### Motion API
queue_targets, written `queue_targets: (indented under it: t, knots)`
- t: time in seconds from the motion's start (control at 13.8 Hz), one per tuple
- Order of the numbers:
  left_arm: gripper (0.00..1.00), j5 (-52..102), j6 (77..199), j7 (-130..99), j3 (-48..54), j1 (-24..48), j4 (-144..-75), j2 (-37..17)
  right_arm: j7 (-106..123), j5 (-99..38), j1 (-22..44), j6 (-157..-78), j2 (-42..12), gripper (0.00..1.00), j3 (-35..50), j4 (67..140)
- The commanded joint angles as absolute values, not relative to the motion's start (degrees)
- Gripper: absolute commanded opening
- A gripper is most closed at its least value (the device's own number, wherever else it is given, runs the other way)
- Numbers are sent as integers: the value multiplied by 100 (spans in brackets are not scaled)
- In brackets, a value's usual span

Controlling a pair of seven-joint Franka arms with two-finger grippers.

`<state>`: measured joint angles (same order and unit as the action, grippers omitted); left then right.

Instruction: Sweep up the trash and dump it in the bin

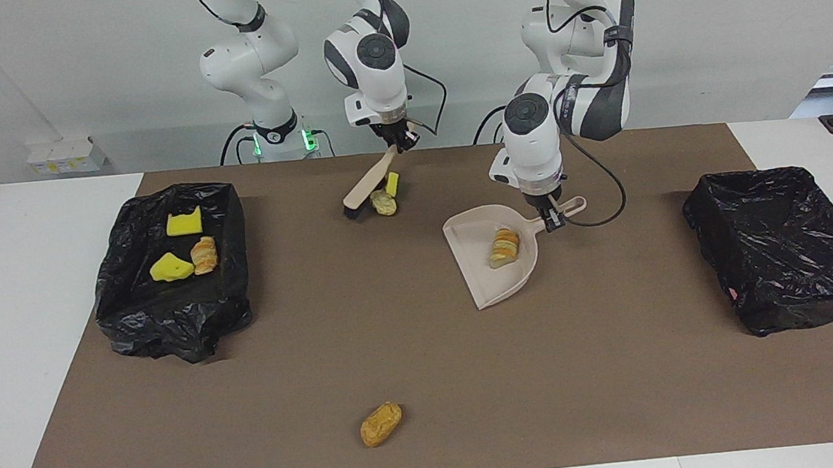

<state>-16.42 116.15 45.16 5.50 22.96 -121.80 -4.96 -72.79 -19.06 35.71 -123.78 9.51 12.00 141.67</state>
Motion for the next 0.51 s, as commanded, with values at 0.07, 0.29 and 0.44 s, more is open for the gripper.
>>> queue_targets:
  t: [0.07,0.29,0.44]
  knots:
    - [0,-1661,11445,4649,527,2382,-12393,-325,-6751,-1987,3271,-12578,-349,0,1178,12854]
    - [0,-1661,11391,4658,527,2382,-12401,-290,-6575,-1934,3007,-12349,-886,0,1178,11912]
    - [0,-1661,11364,4658,527,2382,-12410,-281,-6461,-1986,2953,-12323,-1115,0,1187,11463]
